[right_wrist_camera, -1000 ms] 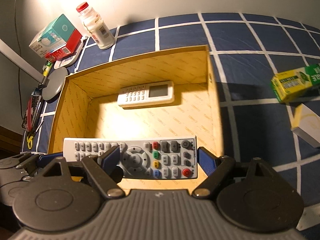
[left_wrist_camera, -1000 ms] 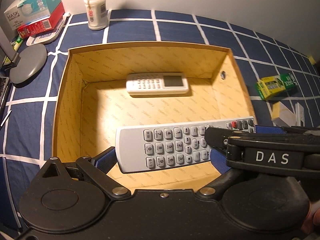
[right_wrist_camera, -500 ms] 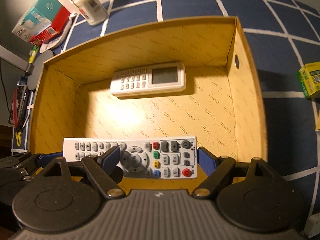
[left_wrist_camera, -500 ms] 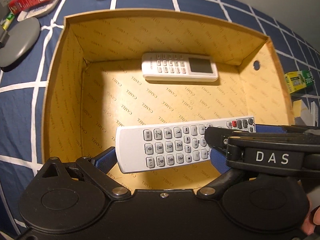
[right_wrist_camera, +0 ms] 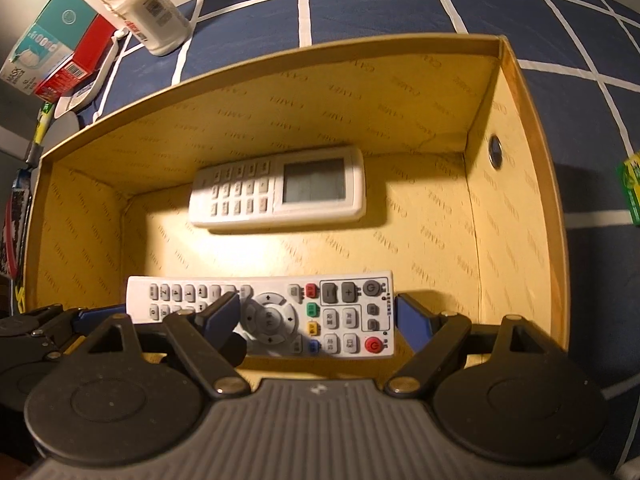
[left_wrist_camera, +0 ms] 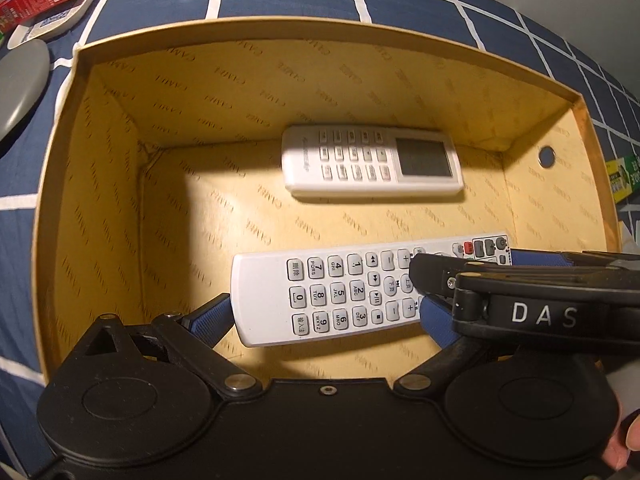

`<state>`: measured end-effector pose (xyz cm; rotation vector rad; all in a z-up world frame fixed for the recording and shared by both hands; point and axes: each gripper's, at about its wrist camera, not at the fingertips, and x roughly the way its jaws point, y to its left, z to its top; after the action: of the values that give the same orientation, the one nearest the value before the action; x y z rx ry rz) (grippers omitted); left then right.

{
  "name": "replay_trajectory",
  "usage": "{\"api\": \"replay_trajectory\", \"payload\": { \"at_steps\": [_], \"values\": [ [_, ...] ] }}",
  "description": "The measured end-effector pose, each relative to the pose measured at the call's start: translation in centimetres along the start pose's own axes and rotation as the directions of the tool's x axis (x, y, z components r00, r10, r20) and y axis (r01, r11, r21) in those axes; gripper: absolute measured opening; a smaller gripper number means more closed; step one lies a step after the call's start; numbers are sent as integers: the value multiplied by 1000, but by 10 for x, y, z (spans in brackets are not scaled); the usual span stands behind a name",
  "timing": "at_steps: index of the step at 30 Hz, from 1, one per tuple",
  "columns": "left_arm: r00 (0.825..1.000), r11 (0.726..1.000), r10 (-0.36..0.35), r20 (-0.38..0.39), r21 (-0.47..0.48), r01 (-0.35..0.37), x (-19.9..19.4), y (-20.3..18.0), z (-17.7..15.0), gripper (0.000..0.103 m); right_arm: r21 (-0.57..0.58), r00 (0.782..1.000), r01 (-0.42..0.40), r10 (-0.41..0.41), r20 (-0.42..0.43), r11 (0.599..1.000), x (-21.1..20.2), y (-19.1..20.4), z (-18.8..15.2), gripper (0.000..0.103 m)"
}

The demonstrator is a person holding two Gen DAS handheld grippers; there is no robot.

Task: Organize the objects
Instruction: 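Lower the white TV remote into the cardboard box with the left gripper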

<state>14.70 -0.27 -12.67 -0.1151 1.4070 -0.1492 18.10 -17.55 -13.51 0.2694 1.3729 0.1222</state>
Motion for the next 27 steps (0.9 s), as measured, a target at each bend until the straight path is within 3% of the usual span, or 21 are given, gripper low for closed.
{"api": "replay_trajectory", "payload": {
  "at_steps": [13,27],
  "values": [
    [1000,1000,-12,-28,20,13,26,3,28,98,27,1000,12,-12,-18,1000,23,-9,25,83],
    [999,1000,-18,-33,5,18,27,7,29,99,36,1000,18,-17,-21,999,25,-11,29,84]
  ]
}}
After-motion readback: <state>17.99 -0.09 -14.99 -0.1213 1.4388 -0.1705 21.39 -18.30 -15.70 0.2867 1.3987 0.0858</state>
